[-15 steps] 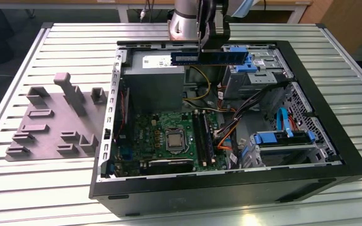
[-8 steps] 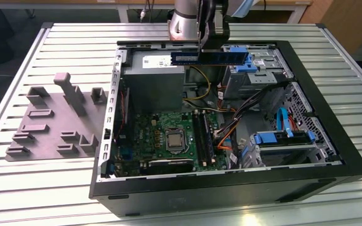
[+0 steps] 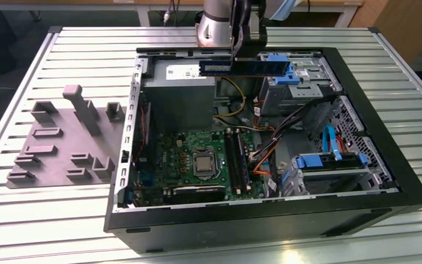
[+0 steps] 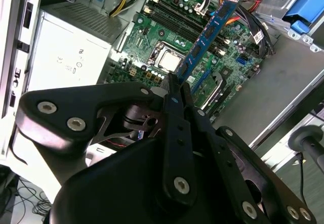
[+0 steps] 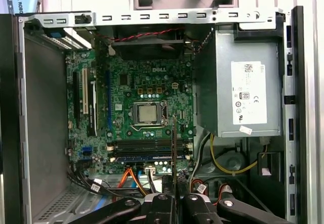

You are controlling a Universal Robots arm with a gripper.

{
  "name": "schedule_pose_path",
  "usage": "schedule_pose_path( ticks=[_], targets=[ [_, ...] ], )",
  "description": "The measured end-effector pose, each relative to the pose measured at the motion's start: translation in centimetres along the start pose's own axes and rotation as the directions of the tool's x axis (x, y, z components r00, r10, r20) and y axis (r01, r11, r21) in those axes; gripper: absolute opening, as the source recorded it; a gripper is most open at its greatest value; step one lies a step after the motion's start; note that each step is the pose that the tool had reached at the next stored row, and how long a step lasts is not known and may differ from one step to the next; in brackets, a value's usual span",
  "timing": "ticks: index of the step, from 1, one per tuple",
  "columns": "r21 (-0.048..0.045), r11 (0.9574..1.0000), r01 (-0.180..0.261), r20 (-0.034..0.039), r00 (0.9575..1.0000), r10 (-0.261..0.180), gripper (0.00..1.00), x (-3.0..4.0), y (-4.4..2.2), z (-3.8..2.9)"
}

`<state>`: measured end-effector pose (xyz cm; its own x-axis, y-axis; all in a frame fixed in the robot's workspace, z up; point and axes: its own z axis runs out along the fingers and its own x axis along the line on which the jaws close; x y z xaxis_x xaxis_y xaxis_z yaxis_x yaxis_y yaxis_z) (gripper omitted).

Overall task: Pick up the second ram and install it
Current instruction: 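Insert the second ram into the second slot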

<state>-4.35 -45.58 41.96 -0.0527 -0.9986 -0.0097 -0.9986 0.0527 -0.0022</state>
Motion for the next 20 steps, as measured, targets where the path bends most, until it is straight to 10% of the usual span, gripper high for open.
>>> schedule_pose_path(
  ticks=[20],
  targets=[
    [0.0003, 0.9996, -0.029, 0.0000, 0.9996, 0.029, 0.14, 0.00, 0.00, 0.00]
  ],
)
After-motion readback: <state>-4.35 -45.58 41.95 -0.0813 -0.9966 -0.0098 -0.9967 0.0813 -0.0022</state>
